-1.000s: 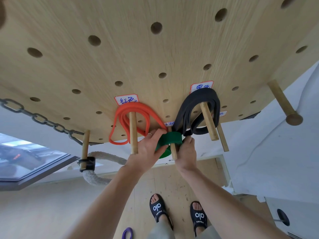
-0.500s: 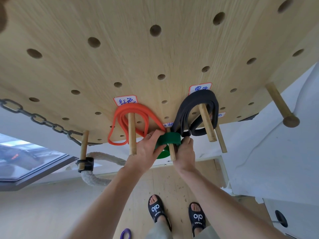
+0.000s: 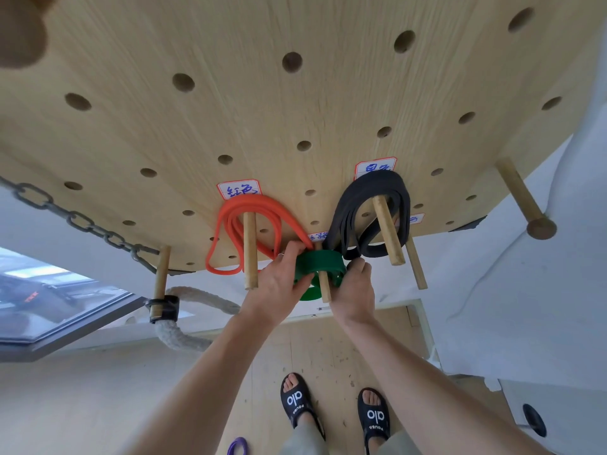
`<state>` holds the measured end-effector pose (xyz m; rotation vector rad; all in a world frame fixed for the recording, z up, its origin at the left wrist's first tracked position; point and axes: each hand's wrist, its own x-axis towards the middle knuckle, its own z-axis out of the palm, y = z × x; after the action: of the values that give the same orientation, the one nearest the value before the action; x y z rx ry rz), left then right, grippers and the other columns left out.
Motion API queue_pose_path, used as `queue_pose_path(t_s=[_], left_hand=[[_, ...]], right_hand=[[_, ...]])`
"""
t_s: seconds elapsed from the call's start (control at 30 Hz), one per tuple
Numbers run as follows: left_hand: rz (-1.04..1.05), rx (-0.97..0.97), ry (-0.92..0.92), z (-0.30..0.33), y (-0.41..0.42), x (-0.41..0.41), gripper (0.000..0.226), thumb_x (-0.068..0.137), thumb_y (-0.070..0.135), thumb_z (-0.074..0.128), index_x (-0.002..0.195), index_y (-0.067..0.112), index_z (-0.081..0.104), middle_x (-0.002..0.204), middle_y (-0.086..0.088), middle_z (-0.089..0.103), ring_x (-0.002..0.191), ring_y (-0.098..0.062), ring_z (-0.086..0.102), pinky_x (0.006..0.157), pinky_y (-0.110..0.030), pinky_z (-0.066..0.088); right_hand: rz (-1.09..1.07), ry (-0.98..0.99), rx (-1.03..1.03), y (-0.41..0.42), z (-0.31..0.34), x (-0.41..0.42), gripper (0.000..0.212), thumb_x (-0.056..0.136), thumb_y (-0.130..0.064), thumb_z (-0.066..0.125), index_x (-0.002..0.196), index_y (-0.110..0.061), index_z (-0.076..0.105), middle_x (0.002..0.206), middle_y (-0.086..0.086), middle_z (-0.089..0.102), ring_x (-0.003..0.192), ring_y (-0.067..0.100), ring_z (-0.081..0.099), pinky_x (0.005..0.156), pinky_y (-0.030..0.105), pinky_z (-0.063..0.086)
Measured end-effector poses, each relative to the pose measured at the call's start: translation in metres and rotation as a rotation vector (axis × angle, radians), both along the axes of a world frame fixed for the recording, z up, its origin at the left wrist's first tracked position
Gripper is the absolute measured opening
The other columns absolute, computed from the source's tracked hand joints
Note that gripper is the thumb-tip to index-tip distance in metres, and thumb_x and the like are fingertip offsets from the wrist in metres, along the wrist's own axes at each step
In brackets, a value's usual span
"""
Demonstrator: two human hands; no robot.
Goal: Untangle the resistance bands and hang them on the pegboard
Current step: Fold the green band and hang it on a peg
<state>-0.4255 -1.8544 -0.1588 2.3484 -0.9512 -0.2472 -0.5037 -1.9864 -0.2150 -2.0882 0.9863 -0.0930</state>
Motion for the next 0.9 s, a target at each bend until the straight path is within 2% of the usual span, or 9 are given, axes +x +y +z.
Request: queue_pose_path(t_s=[0.07,0.17,0.27,0.43,0.53,0.63,0.8,0.9], left_hand=[[-0.002,-0.002,0.000,0.001,0.001,-0.004,0.041,0.093,0.018,0.068,0.127,0.018,0.044,0.107,-0.005,0.066,0.089,-0.026,0.066,0.073,-0.044,0.056],[-0.005,-0.002,-0.028,0.001,0.003,-0.009,0.041,0.092,0.014,0.066,0.126,0.017,0.043,0.108,-0.005,0.064,0.092,-0.025,0.064,0.071,-0.044,0.056],[0.026,0.004,-0.056,0.004,0.005,-0.014,0.042,0.093,0.013,0.067,0.126,0.018,0.042,0.112,-0.003,0.065,0.096,-0.022,0.064,0.074,-0.039,0.057],[0.097,0.026,-0.091,0.009,0.016,-0.032,0.044,0.095,0.011,0.065,0.133,0.014,0.044,0.118,-0.009,0.065,0.101,-0.026,0.063,0.074,-0.029,0.049],[0.145,0.064,-0.122,0.008,0.029,-0.048,0.044,0.093,0.011,0.065,0.130,0.014,0.042,0.121,-0.012,0.064,0.107,-0.030,0.062,0.077,-0.039,0.055],[0.212,0.090,-0.141,0.002,0.043,-0.070,0.048,0.090,0.007,0.068,0.127,0.017,0.039,0.123,-0.012,0.064,0.109,-0.030,0.062,0.081,-0.041,0.057],[0.318,0.151,-0.092,-0.025,0.074,-0.114,0.043,0.090,0.009,0.069,0.127,0.011,0.047,0.127,-0.011,0.065,0.115,-0.029,0.063,0.097,-0.044,0.056],[0.381,0.209,-0.010,-0.049,0.102,-0.142,0.047,0.086,0.011,0.073,0.126,0.014,0.048,0.124,-0.007,0.064,0.109,-0.027,0.064,0.092,-0.042,0.055]], right_hand=[[0.005,0.030,-0.054,-0.002,0.003,-0.004,0.061,0.084,-0.036,0.079,0.124,-0.006,0.045,0.119,0.011,0.053,0.099,0.033,0.063,0.068,0.036,0.046],[0.010,0.043,-0.113,-0.003,0.003,-0.012,0.067,0.079,-0.046,0.081,0.120,-0.006,0.046,0.111,0.009,0.050,0.090,0.031,0.061,0.061,0.033,0.040],[0.008,0.047,-0.125,-0.003,0.000,-0.023,0.063,0.076,-0.040,0.086,0.114,-0.009,0.046,0.108,0.005,0.047,0.084,0.028,0.061,0.058,0.030,0.038],[0.074,0.098,-0.073,-0.001,-0.005,-0.053,0.060,0.082,-0.029,0.082,0.122,-0.007,0.044,0.118,0.008,0.047,0.096,0.028,0.061,0.066,0.029,0.040],[0.141,0.119,-0.049,0.001,-0.011,-0.067,0.059,0.086,-0.028,0.078,0.128,-0.006,0.043,0.123,0.009,0.048,0.103,0.029,0.061,0.071,0.031,0.045],[0.229,0.127,-0.039,0.006,-0.015,-0.080,0.058,0.089,-0.026,0.076,0.132,-0.005,0.043,0.127,0.010,0.049,0.106,0.028,0.062,0.079,0.033,0.053],[0.452,0.203,-0.044,0.019,-0.025,-0.092,0.043,0.093,-0.023,0.067,0.126,-0.008,0.044,0.126,0.009,0.052,0.105,0.026,0.061,0.075,0.029,0.046],[0.610,0.254,-0.055,0.037,-0.025,-0.099,0.046,0.096,-0.024,0.064,0.133,-0.007,0.043,0.132,0.011,0.054,0.114,0.027,0.061,0.084,0.034,0.052]])
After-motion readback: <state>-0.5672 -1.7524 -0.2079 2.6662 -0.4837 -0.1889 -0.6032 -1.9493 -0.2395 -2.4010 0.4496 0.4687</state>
